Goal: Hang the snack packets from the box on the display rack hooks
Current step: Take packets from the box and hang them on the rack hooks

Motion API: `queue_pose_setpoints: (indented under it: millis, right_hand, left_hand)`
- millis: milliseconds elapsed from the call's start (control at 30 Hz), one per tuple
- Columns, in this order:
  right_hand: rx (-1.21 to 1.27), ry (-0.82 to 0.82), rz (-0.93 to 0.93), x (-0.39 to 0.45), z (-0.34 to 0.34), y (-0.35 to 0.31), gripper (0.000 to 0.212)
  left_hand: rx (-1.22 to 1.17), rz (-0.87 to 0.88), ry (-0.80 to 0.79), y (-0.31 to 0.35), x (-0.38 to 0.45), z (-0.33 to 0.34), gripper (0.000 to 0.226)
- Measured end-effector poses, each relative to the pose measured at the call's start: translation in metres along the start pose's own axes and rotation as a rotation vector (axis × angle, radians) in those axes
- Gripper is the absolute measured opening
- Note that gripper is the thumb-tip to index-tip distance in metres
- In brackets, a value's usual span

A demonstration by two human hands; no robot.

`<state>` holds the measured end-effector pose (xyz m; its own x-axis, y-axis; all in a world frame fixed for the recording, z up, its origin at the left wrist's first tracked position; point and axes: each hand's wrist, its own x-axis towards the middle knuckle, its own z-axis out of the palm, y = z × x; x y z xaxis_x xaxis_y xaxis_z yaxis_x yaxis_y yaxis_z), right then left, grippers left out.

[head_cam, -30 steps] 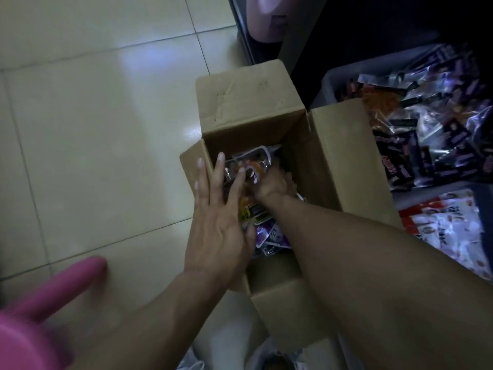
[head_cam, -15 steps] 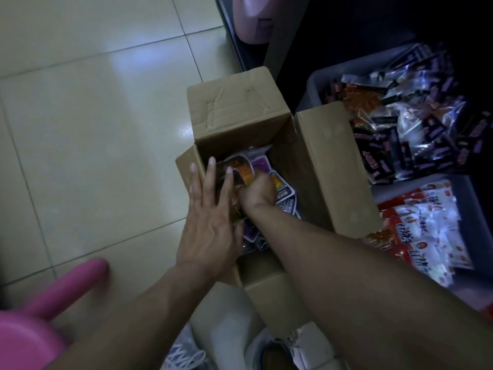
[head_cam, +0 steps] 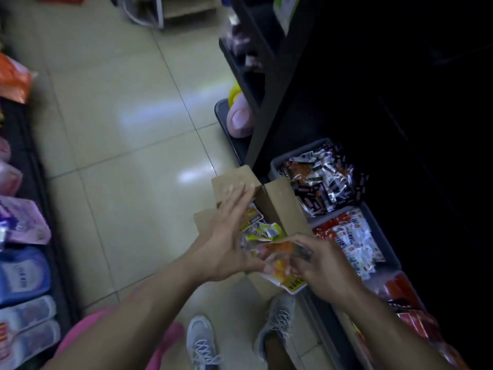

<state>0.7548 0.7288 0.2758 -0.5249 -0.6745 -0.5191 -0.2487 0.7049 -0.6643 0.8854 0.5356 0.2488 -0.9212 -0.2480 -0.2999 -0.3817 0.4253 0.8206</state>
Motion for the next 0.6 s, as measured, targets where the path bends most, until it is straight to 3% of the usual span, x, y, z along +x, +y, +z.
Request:
queue_pose_setpoints:
  millis: [100, 200, 300, 433, 600]
  right_hand:
    - [-0.003, -0.129, -0.015, -0.066, -0.057, -0.071, 0.03]
    - [-0.031, -0.21, -0.075, -0.115, -0.1, -0.127, 0.022]
    - [-0.02, -0.176, -0.091, -0.145, -0.129, -0.161, 0.018]
    - [0.102, -0.038, -0.086, -0.17, -0.154, -0.184, 0.028]
    - [0.348, 0.164, -0.008, -0.201, -0.164, -0.187, 0.047]
  left_hand:
    - [0.061, 0.09, -0.25, 0.073, -0.031, -0.041, 0.135]
    - [-0.077, 0.086, -0.383, 0.129, -0.069, -0.06, 0.102]
    - [-0.378, 0.011, -0.335, 0.168, -0.1, -0.068, 0.074]
    - [-0.513, 0.026, -0.271, 0.21, -0.122, -0.072, 0.076]
    - [-0.663, -0.073, -0.101, 0.24, -0.144, -0.05, 0.053]
